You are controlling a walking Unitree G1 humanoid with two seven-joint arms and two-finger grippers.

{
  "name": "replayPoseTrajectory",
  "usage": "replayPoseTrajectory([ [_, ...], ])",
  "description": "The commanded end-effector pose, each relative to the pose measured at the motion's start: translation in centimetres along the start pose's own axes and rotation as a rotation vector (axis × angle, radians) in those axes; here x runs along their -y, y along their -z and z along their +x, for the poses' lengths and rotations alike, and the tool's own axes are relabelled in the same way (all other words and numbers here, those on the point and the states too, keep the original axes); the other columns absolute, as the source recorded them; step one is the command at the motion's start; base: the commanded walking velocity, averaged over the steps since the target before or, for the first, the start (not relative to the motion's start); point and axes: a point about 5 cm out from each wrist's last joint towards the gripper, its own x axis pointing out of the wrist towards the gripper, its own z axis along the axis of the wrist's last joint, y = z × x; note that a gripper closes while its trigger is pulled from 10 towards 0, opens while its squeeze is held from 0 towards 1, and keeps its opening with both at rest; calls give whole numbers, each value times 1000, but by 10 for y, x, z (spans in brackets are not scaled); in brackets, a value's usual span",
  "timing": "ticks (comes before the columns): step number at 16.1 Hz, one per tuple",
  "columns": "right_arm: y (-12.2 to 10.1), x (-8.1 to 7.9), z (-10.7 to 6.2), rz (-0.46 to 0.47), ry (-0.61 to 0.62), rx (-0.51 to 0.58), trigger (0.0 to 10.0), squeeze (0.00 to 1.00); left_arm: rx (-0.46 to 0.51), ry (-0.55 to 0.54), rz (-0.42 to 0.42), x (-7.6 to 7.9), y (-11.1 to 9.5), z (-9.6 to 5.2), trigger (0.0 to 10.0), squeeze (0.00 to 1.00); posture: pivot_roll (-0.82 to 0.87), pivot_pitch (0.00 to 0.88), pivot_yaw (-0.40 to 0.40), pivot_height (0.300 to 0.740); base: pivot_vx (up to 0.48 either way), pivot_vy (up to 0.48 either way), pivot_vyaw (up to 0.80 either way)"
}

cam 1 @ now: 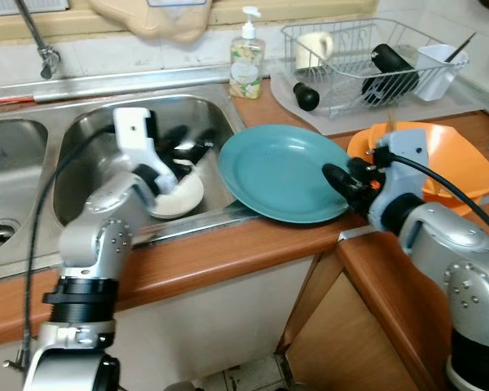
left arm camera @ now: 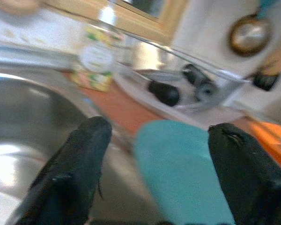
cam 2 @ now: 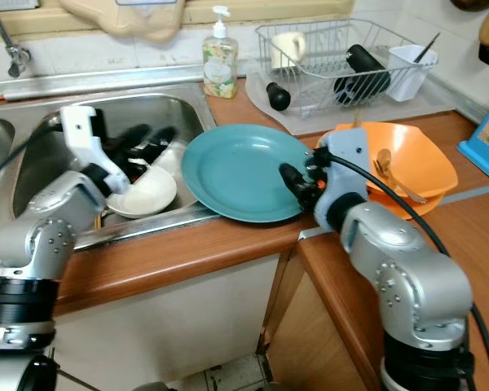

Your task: Kitchen organization

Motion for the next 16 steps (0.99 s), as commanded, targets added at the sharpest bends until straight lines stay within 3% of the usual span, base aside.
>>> replayPoseTrajectory([
  [1,0,5,-4,-3,24,-10,10000,1000,0,29,-26,4,-4,1,10000,1000,-140,0,25,740,0,0,0],
  [2,1,8,-6,-7,41,-23,10000,1000,-10,39,-40,6,-4,3,10000,1000,-143,0,31,740,0,0,0],
  [4,9,15,-11,-11,56,-72,10000,1000,-86,42,-34,5,3,5,10000,110,-144,0,35,740,0,0,0],
  [5,11,15,-12,-10,52,-88,10000,1000,-102,52,-56,6,5,4,10000,0,-143,0,36,740,0,0,0],
  [8,14,15,-12,-4,50,-114,10000,1000,-148,78,-149,9,13,3,10000,0,-139,0,32,740,0,0,0],
  [9,15,15,-11,8,47,-122,10000,282,-168,79,-213,10,18,4,10000,0,-139,0,32,740,0,0,0],
  [10,15,15,-11,12,44,-126,10000,0,-166,74,-234,9,19,5,10000,0,-139,0,32,740,0,0,0],
  [12,18,13,-7,30,30,-137,10000,0,-162,43,-309,5,21,7,10000,0,-139,0,32,740,0,0,0],
  [16,23,11,2,61,11,-144,10000,0,-206,22,-321,5,30,10,10000,0,-134,0,32,740,0,0,0],
])
